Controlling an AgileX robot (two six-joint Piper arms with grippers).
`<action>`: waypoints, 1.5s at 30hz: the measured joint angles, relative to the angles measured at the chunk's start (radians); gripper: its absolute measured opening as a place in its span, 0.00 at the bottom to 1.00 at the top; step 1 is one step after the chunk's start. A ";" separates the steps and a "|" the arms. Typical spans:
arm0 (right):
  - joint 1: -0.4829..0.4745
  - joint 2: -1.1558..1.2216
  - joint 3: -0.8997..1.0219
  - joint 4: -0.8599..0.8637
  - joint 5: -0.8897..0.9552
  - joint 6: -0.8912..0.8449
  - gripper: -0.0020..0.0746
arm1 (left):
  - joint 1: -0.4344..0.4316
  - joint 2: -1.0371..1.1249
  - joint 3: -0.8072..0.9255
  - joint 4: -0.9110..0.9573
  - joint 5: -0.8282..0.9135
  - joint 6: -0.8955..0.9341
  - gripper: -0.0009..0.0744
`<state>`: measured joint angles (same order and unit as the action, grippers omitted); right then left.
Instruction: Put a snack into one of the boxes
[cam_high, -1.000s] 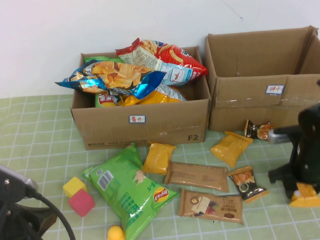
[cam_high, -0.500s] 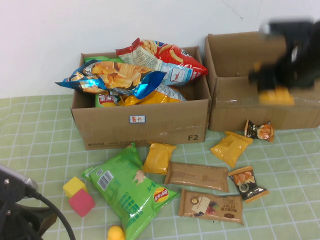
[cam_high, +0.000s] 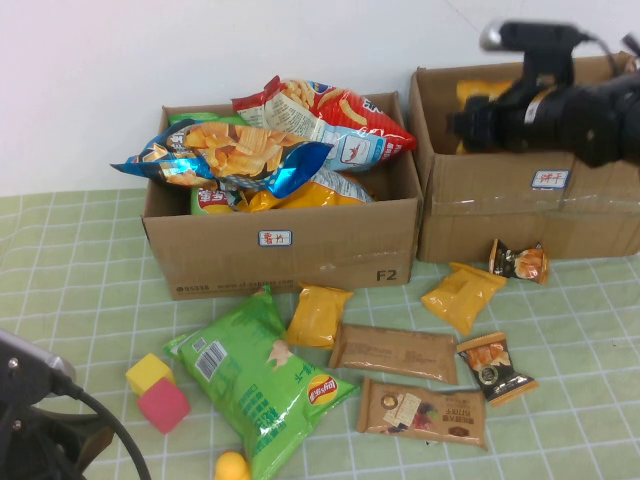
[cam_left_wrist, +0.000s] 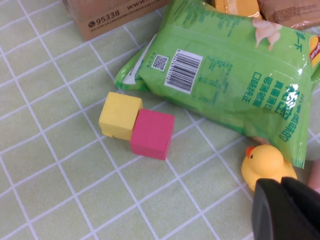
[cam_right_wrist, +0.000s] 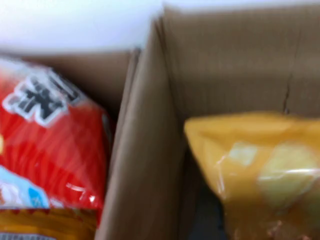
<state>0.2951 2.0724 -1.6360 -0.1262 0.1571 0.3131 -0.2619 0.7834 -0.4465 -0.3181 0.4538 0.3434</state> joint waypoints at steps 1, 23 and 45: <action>0.000 0.009 0.000 0.002 0.002 0.002 0.66 | 0.000 0.000 0.002 0.000 -0.005 0.000 0.01; 0.000 -0.368 0.012 0.132 0.479 -0.274 0.08 | 0.000 0.000 0.038 -0.042 -0.081 0.000 0.01; 0.101 -0.380 0.673 0.290 0.203 -0.594 0.36 | 0.000 0.000 0.038 -0.079 -0.114 0.000 0.01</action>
<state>0.3965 1.6921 -0.9633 0.1641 0.3597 -0.2813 -0.2619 0.7834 -0.4080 -0.3966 0.3396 0.3434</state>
